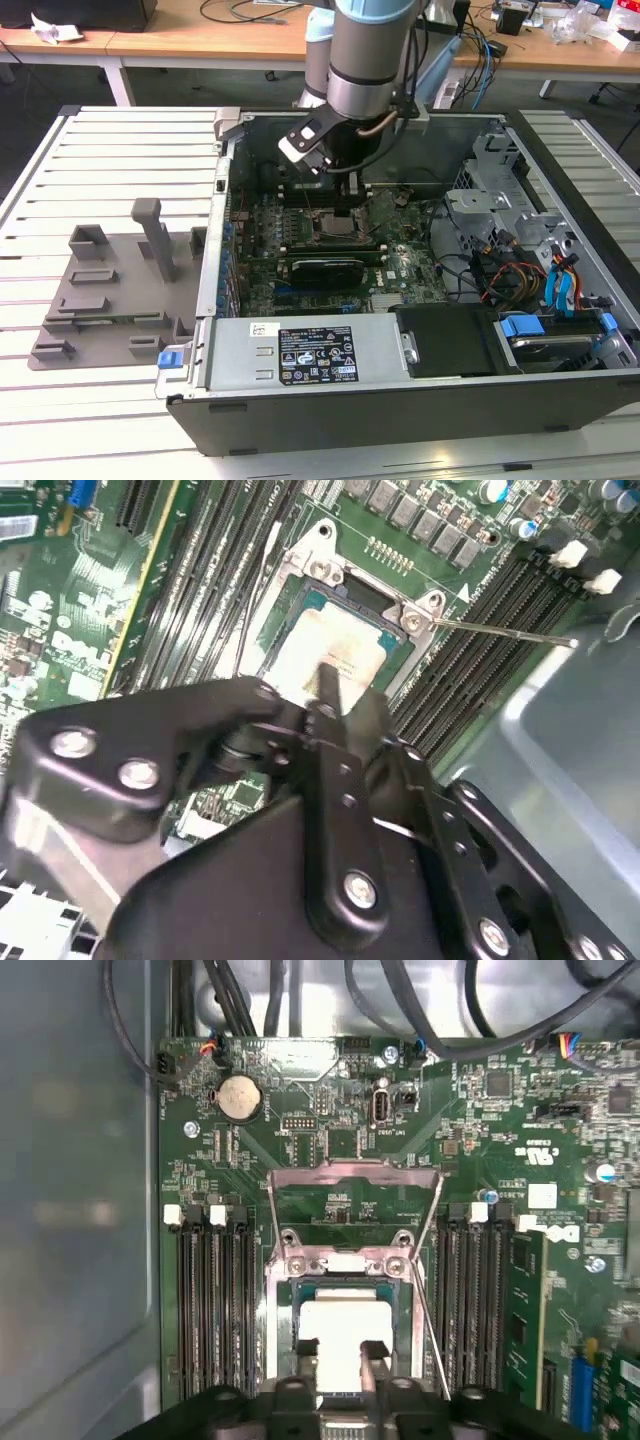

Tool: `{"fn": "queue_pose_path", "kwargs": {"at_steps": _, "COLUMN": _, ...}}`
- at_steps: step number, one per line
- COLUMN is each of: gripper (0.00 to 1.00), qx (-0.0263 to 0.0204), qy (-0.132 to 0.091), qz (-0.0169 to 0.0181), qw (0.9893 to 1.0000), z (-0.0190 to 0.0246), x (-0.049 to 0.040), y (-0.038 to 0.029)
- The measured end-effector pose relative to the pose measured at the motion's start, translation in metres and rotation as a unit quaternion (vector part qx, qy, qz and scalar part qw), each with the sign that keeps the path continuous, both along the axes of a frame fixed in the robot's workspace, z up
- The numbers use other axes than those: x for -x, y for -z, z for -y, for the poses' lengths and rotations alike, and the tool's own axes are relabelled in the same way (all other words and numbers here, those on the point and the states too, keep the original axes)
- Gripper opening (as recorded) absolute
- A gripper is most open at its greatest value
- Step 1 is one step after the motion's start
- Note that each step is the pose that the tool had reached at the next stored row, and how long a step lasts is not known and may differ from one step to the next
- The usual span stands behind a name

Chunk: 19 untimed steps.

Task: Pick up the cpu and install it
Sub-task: 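Place the cpu into insertion slot, then close the cpu cover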

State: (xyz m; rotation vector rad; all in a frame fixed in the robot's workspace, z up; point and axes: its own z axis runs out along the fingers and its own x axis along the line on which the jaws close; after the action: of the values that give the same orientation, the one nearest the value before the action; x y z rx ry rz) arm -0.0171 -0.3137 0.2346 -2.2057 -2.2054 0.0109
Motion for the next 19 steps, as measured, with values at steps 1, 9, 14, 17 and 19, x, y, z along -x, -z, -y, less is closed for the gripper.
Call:
{"fn": "queue_pose_path", "kwargs": {"at_steps": 1, "gripper": 0.17, "qx": 0.0024, "qy": 0.0, "qz": 0.0, "qw": 1.0, "z": 0.0, "x": 0.0001, "y": -0.0044}}
{"fn": "queue_pose_path", "kwargs": {"at_steps": 9, "gripper": 0.11, "qx": 0.006, "qy": -0.001, "qz": 0.0, "qw": 1.0, "z": 0.0, "x": 0.0003, "y": -0.0429}}
{"fn": "queue_pose_path", "kwargs": {"at_steps": 14, "gripper": 0.11, "qx": 0.0059, "qy": -0.002, "qz": 0.0, "qw": 1.0, "z": 0.0, "x": 0.0003, "y": -0.0517}}
{"fn": "queue_pose_path", "kwargs": {"at_steps": 17, "gripper": 0.11, "qx": 0.0059, "qy": -0.002, "qz": 0.0, "qw": 1.0, "z": 0.0, "x": 0.0003, "y": -0.0519}}
{"fn": "queue_pose_path", "kwargs": {"at_steps": 19, "gripper": 0.11, "qx": 0.006, "qy": -0.002, "qz": 0.0, "qw": 1.0, "z": 0.0, "x": -0.0017, "y": -0.052}}
